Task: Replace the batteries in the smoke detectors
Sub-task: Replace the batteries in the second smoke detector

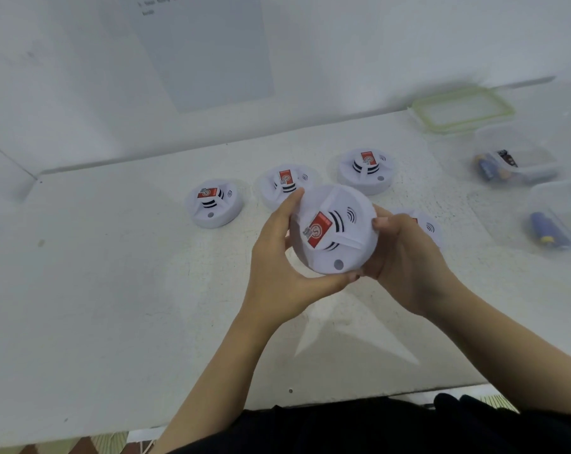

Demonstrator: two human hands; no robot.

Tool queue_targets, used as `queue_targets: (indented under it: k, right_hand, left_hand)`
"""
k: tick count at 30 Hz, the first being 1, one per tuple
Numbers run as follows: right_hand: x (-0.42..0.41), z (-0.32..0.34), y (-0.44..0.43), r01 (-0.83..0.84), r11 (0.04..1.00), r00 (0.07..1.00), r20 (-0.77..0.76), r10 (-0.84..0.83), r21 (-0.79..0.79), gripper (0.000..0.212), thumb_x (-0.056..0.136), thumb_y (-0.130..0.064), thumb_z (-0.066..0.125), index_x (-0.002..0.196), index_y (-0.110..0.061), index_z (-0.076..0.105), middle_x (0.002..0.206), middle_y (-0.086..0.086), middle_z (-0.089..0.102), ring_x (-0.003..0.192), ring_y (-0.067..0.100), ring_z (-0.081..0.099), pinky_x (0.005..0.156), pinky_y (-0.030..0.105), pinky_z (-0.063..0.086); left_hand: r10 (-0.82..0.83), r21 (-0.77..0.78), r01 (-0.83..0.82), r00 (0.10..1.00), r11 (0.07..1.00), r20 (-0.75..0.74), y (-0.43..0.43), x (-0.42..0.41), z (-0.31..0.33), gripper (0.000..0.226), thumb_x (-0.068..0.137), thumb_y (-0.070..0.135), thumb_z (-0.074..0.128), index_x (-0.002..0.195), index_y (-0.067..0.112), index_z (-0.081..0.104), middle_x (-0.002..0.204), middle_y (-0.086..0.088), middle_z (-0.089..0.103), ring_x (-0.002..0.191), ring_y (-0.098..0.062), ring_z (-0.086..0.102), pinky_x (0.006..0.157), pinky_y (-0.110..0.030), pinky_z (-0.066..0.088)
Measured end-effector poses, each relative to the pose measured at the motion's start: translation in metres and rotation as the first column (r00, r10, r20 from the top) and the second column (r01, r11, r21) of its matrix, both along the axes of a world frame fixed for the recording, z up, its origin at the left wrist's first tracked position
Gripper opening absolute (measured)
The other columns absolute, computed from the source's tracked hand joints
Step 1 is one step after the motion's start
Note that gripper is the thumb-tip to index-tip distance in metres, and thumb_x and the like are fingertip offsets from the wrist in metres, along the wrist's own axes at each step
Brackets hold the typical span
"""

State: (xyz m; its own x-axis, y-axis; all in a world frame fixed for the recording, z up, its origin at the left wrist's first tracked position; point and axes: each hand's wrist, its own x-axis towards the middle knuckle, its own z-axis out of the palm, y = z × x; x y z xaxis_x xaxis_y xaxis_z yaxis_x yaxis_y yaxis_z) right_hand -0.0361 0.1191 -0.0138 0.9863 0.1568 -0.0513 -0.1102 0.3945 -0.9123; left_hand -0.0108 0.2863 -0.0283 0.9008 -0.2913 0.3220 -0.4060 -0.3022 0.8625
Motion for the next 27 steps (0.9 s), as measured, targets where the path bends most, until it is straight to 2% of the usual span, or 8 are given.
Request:
queue_targets:
  k: [3, 6, 10, 13, 17, 21, 27]
  right_hand:
    - [0.002, 0.002, -0.003, 0.009, 0.992, 1.0, 0.014, -0.007, -0.124, 0.052, 0.081, -0.022, 0.039, 0.131, -0.031, 0.049, 0.117, 0.009, 0.065, 0.091, 0.028, 0.068, 0.062, 0.035, 0.056]
    - [-0.001, 0.001, -0.005, 0.004, 0.978, 0.997, 0.079, 0.012, -0.207, 0.052, 0.086, -0.02, 0.056, 0.131, -0.042, 0.043, 0.111, 0.007, 0.068, 0.093, 0.027, 0.069, 0.068, 0.038, 0.058]
    - [-0.004, -0.001, -0.003, -0.018, 0.971, 0.994, 0.102, 0.043, -0.239, 0.07, 0.078, -0.01, 0.068, 0.136, -0.037, 0.04, 0.109, 0.005, 0.069, 0.096, 0.024, 0.069, 0.068, 0.032, 0.057]
    - [-0.006, -0.004, 0.0, -0.001, 0.962, 0.994, 0.106, 0.031, -0.273, 0.083, 0.07, -0.005, 0.075, 0.138, -0.035, 0.037, 0.116, 0.003, 0.066, 0.099, 0.025, 0.067, 0.072, 0.035, 0.057]
    - [-0.006, -0.007, 0.005, 0.048, 0.947, 0.992, 0.129, -0.006, -0.318, 0.084, 0.073, 0.004, 0.075, 0.139, -0.032, 0.037, 0.119, 0.005, 0.064, 0.103, 0.025, 0.066, 0.076, 0.045, 0.058]
    - [-0.007, -0.009, 0.008, 0.091, 0.956, 0.992, 0.112, -0.061, -0.28, 0.084, 0.072, 0.018, 0.067, 0.136, -0.028, 0.04, 0.106, 0.01, 0.07, 0.093, 0.026, 0.069, 0.073, 0.04, 0.059]
    - [-0.007, -0.009, 0.01, 0.095, 0.953, 0.993, 0.094, -0.07, -0.288, 0.083, 0.071, 0.017, 0.068, 0.135, -0.029, 0.042, 0.105, 0.01, 0.07, 0.093, 0.027, 0.069, 0.074, 0.043, 0.058]
  left_hand:
    - [0.018, 0.029, -0.019, 0.999, 0.999, 0.049, 0.005, 0.004, -0.001, 0.102, 0.059, 0.045, 0.083, 0.145, 0.016, 0.037, 0.139, 0.006, 0.047, 0.13, -0.01, 0.044, 0.098, -0.04, 0.051]
    - [0.033, 0.064, -0.037, 0.997, 0.997, 0.064, 0.009, 0.006, -0.002, 0.103, 0.059, 0.046, 0.083, 0.146, 0.017, 0.036, 0.136, 0.004, 0.046, 0.129, -0.012, 0.043, 0.098, -0.042, 0.05]
    - [0.072, 0.016, -0.073, 0.997, 0.997, 0.028, 0.008, 0.002, -0.003, 0.1, 0.057, 0.039, 0.088, 0.142, 0.015, 0.039, 0.137, 0.006, 0.049, 0.128, -0.007, 0.047, 0.098, -0.035, 0.051]
    - [0.084, 0.008, -0.085, 0.996, 0.996, 0.011, 0.008, 0.001, -0.002, 0.096, 0.057, 0.037, 0.089, 0.139, 0.018, 0.042, 0.135, 0.009, 0.051, 0.126, -0.005, 0.048, 0.097, -0.03, 0.051]
    - [0.064, 0.037, -0.066, 0.997, 0.997, 0.048, 0.009, 0.002, -0.002, 0.096, 0.058, 0.041, 0.087, 0.139, 0.017, 0.042, 0.135, 0.007, 0.051, 0.127, -0.011, 0.049, 0.098, -0.039, 0.051]
    - [0.068, 0.049, -0.072, 0.994, 0.996, 0.081, 0.008, 0.0, -0.003, 0.094, 0.058, 0.039, 0.086, 0.138, 0.016, 0.044, 0.133, 0.009, 0.052, 0.126, -0.01, 0.05, 0.098, -0.04, 0.05]
    - [0.07, 0.039, -0.073, 0.995, 0.997, 0.077, 0.01, 0.0, -0.007, 0.095, 0.057, 0.038, 0.087, 0.138, 0.014, 0.044, 0.133, 0.007, 0.052, 0.125, -0.015, 0.052, 0.095, -0.044, 0.051]
